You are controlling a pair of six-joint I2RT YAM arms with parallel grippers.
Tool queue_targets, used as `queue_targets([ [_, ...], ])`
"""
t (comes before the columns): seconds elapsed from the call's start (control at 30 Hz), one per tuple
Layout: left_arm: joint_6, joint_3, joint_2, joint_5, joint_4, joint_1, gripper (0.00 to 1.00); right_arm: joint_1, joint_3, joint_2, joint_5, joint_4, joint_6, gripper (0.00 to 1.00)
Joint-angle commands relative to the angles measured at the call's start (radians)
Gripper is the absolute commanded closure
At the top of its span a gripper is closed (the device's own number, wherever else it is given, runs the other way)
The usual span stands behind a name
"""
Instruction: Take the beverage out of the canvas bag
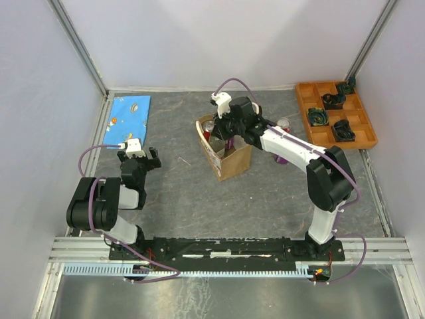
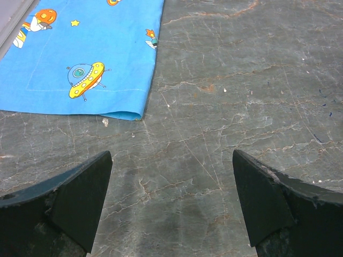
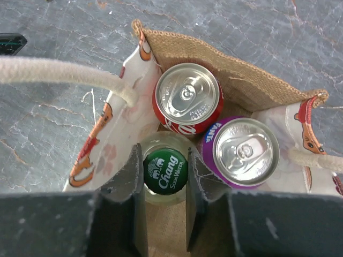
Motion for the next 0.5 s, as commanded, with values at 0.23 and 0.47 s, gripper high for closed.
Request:
queue_targets([
  [0.23,0.044,0.020,-0.010,-0.012,0.033,-0.004,0.01,0.003,0.075,-0.007,0.014,0.019,0.037,1.00],
  [0.47,0.044,0.020,-0.010,-0.011,0.034,-0.004,0.01,0.006,0.171,-0.067,-0.025,0.018,0.068,1.00],
])
